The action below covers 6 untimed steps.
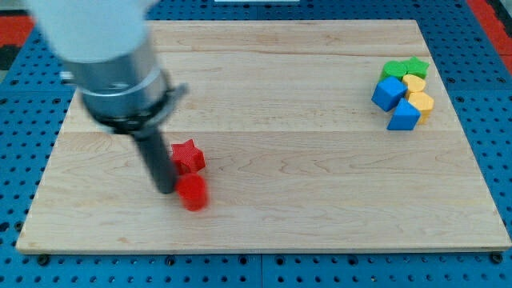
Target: Slide the red star to the center of the board
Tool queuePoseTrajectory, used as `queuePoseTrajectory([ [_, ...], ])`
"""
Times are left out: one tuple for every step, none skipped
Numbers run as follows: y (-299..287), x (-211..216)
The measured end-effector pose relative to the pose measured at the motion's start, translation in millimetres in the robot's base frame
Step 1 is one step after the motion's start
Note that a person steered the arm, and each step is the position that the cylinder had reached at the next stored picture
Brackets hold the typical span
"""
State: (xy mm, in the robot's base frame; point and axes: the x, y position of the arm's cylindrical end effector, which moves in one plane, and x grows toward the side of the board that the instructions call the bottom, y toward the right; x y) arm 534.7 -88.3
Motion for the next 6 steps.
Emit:
queuePoseTrajectory([
  [82,-14],
  [106,-25],
  [69,-7],
  [15,-1],
  [-35,-1],
  [-39,-13],
])
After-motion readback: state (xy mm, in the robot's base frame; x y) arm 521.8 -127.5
